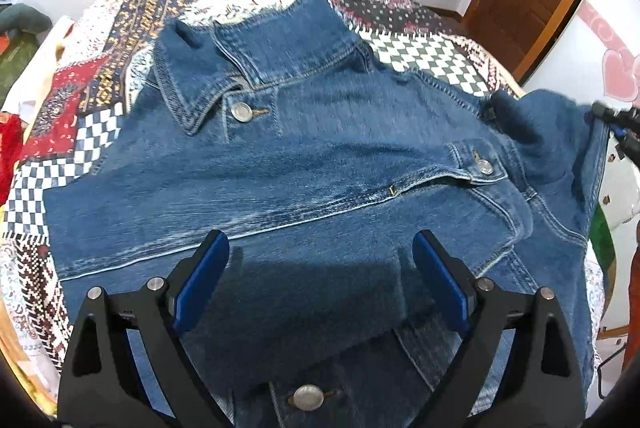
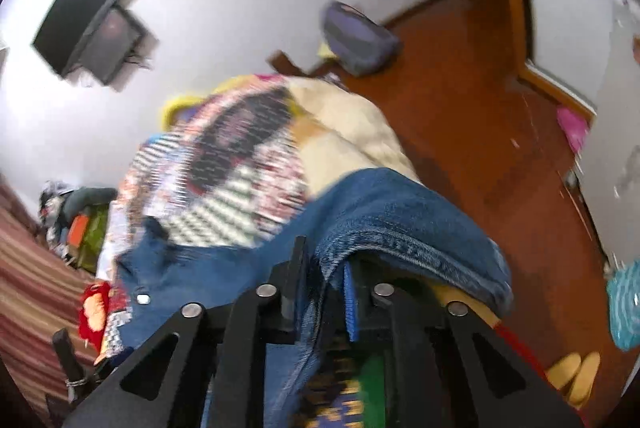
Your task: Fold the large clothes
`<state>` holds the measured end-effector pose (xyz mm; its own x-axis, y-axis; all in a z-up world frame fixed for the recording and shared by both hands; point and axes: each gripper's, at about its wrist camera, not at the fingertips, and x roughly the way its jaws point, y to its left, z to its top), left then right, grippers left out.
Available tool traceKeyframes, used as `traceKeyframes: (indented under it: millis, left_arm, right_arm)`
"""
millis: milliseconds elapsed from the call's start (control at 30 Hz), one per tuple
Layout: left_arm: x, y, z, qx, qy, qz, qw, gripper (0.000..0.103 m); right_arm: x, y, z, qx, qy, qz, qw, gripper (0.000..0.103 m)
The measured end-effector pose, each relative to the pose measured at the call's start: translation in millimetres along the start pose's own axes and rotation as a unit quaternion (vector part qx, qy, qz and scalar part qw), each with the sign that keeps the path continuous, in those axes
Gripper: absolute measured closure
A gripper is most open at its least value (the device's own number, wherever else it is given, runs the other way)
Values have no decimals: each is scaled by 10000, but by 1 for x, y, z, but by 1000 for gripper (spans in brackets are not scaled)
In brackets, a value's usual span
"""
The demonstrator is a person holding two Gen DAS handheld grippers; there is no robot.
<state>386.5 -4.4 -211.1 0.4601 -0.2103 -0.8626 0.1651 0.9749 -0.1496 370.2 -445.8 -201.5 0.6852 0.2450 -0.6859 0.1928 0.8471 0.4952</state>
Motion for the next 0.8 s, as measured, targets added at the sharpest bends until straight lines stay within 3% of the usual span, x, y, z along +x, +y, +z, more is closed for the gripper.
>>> traceKeyframes:
  millis: [167, 400, 567, 633, 800]
  left_arm:
    - [-25, 9, -6, -62, -211, -22, 9998, 10]
    - [-62, 29, -17, -124, -535, 71, 9985, 10]
    - [-88, 50, -30, -302, -735, 113, 9968, 10]
    - [-95, 56, -36, -363, -773, 144, 9962, 10]
    - [-106, 71, -50, -485, -780, 223, 9955, 10]
  right_arm:
    - [-24, 68, 4, -614, -241, 452, 9968, 93]
    - [-27, 170, -10, -1336, -161, 1083, 9850, 93]
    - [-2, 222, -49, -1579, 317, 1395, 9770, 93]
    - [16, 233, -75, -1557, 720, 1546, 9730, 93]
    - [56, 245, -139, -1752, 1548, 1390, 9623, 93]
